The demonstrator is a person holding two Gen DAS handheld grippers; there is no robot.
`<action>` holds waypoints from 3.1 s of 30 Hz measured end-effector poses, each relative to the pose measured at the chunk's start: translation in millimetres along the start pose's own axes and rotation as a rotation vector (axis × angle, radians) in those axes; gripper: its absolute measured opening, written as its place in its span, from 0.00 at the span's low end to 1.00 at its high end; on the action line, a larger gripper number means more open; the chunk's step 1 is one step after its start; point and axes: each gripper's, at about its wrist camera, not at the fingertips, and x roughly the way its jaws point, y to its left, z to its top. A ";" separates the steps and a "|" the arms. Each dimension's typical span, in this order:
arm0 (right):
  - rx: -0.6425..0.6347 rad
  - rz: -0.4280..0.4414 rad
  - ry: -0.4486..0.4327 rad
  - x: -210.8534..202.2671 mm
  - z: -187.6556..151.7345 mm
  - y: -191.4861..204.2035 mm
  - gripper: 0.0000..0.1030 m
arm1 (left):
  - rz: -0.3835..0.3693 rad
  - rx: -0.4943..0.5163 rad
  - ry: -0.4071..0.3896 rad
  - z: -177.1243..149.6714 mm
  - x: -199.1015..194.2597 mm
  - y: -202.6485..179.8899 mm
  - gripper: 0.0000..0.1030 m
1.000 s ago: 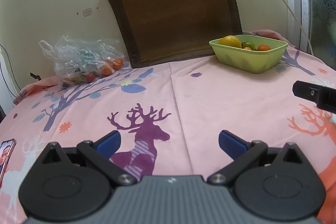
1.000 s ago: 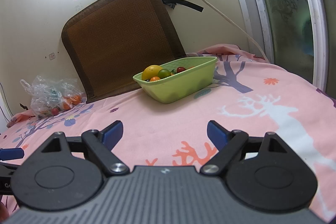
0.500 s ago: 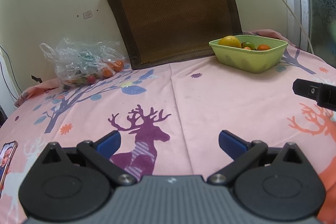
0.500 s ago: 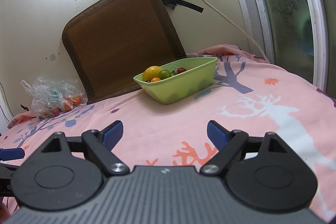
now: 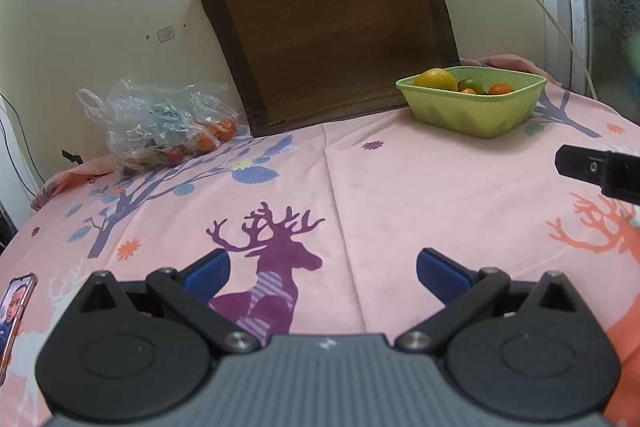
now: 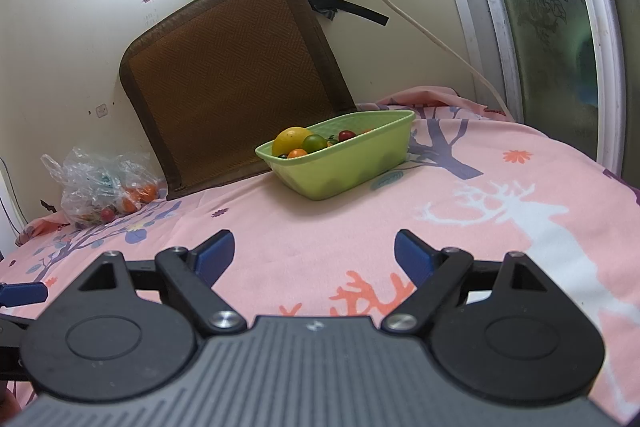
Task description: Organize fruits
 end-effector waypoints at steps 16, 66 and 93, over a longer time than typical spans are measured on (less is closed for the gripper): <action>0.000 0.003 0.000 0.0 -0.1 -1.4 0.86 | -0.004 0.007 0.008 -0.6 1.1 -0.6 1.00; -0.001 0.010 0.001 1.1 0.2 -1.5 0.86 | -0.006 0.026 0.036 -0.7 4.1 -5.9 1.00; -0.004 0.012 0.000 0.7 0.2 -2.3 0.86 | -0.014 0.031 0.032 -2.5 1.9 -8.2 1.00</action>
